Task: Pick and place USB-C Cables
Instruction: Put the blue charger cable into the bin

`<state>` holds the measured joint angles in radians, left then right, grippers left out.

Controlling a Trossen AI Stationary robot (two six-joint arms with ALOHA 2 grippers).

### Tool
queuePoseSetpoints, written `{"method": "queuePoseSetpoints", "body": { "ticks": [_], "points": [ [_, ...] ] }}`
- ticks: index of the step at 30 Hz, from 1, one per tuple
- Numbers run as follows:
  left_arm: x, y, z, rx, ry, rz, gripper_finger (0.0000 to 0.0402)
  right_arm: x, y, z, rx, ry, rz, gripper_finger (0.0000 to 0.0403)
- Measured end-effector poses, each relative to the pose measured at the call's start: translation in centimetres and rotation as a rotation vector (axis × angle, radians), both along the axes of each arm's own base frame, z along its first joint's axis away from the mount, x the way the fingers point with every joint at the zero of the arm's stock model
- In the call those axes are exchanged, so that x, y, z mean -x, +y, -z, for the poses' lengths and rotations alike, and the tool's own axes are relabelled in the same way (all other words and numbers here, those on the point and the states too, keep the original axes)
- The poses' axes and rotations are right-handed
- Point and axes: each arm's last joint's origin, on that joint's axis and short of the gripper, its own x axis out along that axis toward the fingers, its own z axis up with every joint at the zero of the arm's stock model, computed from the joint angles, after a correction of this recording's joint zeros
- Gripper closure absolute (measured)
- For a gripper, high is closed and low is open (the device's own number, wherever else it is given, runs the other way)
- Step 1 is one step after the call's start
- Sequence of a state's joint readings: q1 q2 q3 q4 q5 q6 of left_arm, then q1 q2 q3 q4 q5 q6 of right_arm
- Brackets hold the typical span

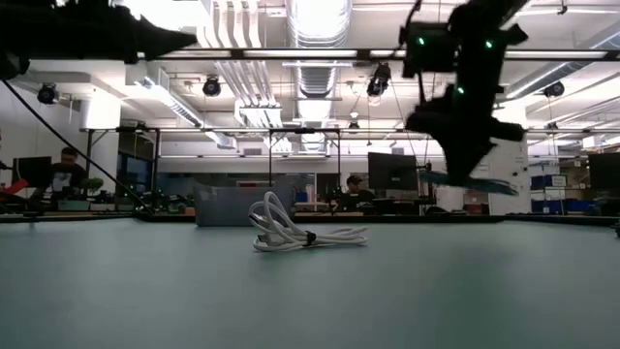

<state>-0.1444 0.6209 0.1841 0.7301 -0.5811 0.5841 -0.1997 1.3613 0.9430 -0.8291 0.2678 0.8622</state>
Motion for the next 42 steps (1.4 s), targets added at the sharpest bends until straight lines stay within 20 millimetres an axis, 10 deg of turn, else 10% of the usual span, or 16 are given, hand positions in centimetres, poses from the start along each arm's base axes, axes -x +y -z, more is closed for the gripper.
{"method": "queuePoseSetpoints", "body": {
  "ticks": [14,42],
  "points": [
    [1.4,0.2,-1.4,0.041,-0.138,0.008,0.0402,-4.9,-2.9,-8.5,0.200,-0.164,-0.216,0.0374],
    [1.6,0.3,-1.8,0.256,-0.295,0.074,0.0402,-17.2,-14.0,-12.1,0.238,-0.198,-0.754,0.0374]
  ]
}}
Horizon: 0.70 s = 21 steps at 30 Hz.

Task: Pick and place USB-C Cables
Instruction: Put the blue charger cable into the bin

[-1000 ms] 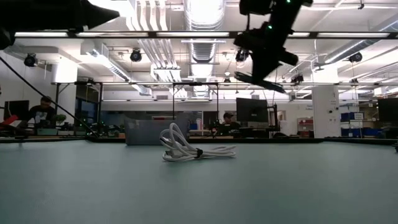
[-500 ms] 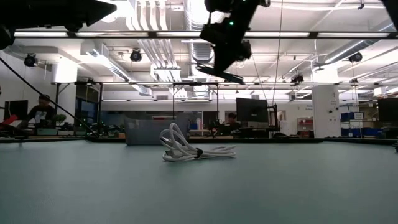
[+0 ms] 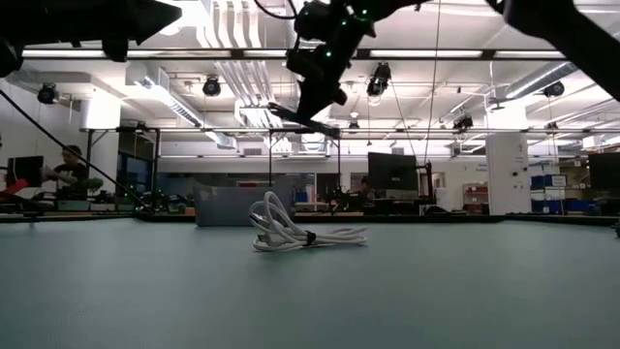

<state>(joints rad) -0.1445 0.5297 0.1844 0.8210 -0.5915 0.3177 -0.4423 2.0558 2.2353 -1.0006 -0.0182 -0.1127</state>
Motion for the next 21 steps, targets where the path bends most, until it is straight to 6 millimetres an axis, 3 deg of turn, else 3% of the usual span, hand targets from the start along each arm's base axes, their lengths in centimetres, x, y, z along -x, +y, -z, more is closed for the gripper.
{"method": "queuePoseSetpoints", "body": {
  "ticks": [5,12,21],
  "points": [
    [0.2,0.0,-0.2,0.034,-0.036,0.014,0.0402,-1.6,-1.2,0.6,0.039,-0.016,-0.054,0.0374],
    [0.9,0.1,-0.6,0.094,-0.110,0.042,0.0402,-2.7,-1.4,1.4,0.088,-0.046,-0.096,0.0374],
    [1.6,0.2,-1.0,0.103,-0.150,0.047,0.0402,-5.7,-1.8,1.8,0.206,-0.262,-0.114,0.0374]
  ]
}}
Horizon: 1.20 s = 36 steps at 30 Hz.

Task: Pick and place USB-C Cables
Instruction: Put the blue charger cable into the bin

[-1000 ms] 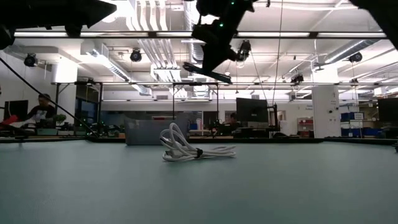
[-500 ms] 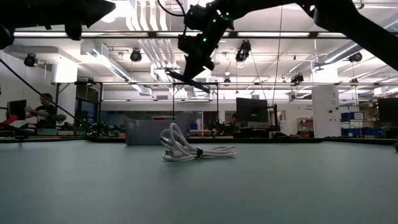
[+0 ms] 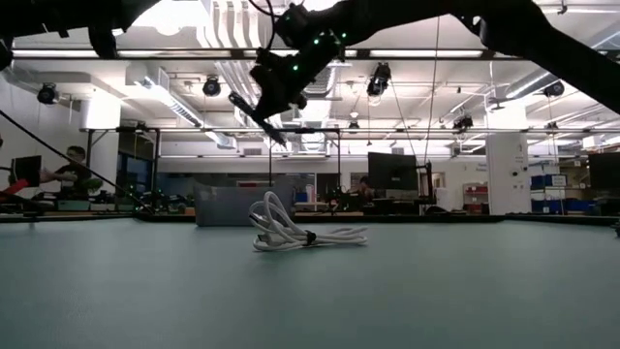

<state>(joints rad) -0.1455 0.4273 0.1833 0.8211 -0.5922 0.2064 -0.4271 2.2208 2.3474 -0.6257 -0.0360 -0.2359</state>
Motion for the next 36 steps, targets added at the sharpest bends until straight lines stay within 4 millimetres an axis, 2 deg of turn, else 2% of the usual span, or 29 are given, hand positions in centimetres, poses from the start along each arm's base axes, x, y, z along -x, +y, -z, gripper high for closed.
{"method": "queuePoseSetpoints", "body": {
  "ticks": [7,18,36],
  "points": [
    [-0.1,0.0,0.1,-0.001,0.007,0.002,0.0402,-2.3,-1.1,3.2,0.048,-0.066,-0.007,0.0374],
    [0.0,0.0,0.1,-0.001,0.005,0.001,0.0402,-4.3,-1.9,7.3,0.059,-0.110,-0.005,0.0375],
    [-0.1,0.0,0.4,-0.003,0.013,0.002,0.0402,-5.9,-1.7,9.1,-0.002,-0.325,-0.137,0.0375]
  ]
}}
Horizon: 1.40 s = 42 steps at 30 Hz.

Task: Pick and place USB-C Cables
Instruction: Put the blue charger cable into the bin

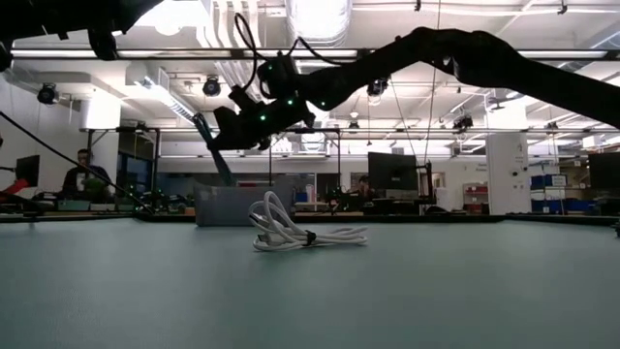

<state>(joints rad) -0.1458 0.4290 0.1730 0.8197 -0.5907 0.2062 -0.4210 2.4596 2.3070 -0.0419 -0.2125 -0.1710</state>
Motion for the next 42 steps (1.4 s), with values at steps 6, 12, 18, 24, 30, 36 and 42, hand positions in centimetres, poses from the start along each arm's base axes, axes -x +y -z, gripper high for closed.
{"method": "queuePoseSetpoints", "body": {
  "ticks": [6,12,18,24,30,36,42],
  "points": [
    [0.0,0.0,0.0,0.000,0.002,0.000,0.0402,-0.1,0.0,1.5,-0.025,-0.149,-0.038,0.0383],
    [0.0,0.0,0.0,0.000,0.002,0.000,0.0402,0.3,0.1,2.9,-0.002,-0.253,-0.038,0.0386],
    [0.0,0.0,0.1,-0.007,0.006,-0.003,0.0402,1.1,-0.1,3.5,0.006,-0.408,-0.031,0.0388],
    [0.0,0.0,0.1,-0.008,0.008,-0.004,0.0402,1.8,-0.2,4.3,0.016,-0.463,-0.019,0.0388],
    [0.0,0.0,0.1,-0.008,0.007,-0.004,0.0402,2.5,-0.4,5.0,0.042,-0.514,0.024,0.0388],
    [0.0,0.0,0.1,-0.008,0.008,-0.004,0.0402,2.7,-0.5,5.5,0.045,-0.504,0.064,0.0388],
    [0.0,0.0,0.1,-0.008,0.008,-0.005,0.0402,3.0,-0.5,6.3,0.050,-0.476,0.095,0.0388]
  ]
}}
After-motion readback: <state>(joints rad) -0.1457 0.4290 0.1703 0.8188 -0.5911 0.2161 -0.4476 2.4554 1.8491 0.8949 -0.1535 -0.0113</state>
